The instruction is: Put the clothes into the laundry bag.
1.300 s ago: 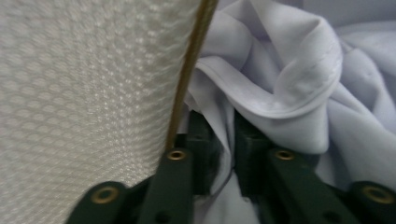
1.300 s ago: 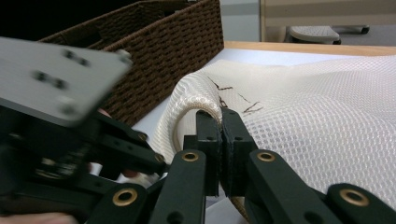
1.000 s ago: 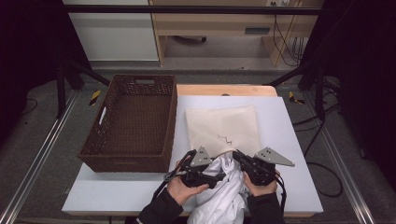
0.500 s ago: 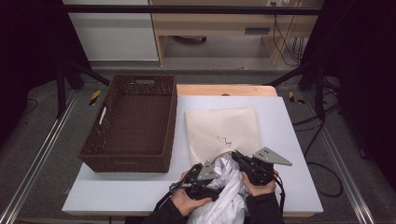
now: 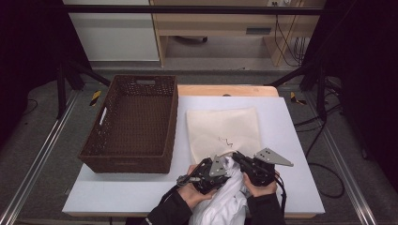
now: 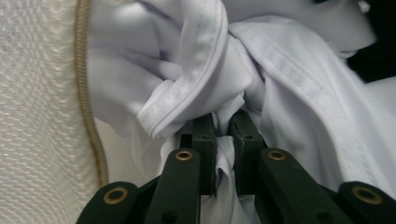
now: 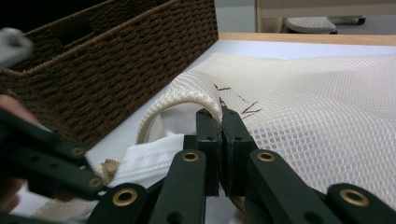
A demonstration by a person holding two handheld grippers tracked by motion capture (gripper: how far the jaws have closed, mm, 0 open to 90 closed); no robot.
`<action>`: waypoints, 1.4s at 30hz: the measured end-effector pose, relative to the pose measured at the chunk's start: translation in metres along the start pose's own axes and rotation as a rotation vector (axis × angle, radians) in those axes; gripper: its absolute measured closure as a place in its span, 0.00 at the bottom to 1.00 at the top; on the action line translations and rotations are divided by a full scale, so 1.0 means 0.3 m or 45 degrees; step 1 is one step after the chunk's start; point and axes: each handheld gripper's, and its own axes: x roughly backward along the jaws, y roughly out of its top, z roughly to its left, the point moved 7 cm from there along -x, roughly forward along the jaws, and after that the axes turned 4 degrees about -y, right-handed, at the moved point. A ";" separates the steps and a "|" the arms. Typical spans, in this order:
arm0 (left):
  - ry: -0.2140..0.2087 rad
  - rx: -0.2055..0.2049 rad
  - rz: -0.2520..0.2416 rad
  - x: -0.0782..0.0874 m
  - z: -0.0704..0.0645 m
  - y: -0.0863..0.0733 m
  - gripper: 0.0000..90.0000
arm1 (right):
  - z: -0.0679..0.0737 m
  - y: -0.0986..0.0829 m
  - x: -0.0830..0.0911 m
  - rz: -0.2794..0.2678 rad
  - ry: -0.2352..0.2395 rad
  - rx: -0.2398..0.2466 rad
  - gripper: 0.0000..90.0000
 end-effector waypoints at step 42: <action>-0.065 0.058 -0.156 0.058 -0.060 -0.012 0.94 | -0.010 0.002 0.005 0.005 -0.010 0.013 0.98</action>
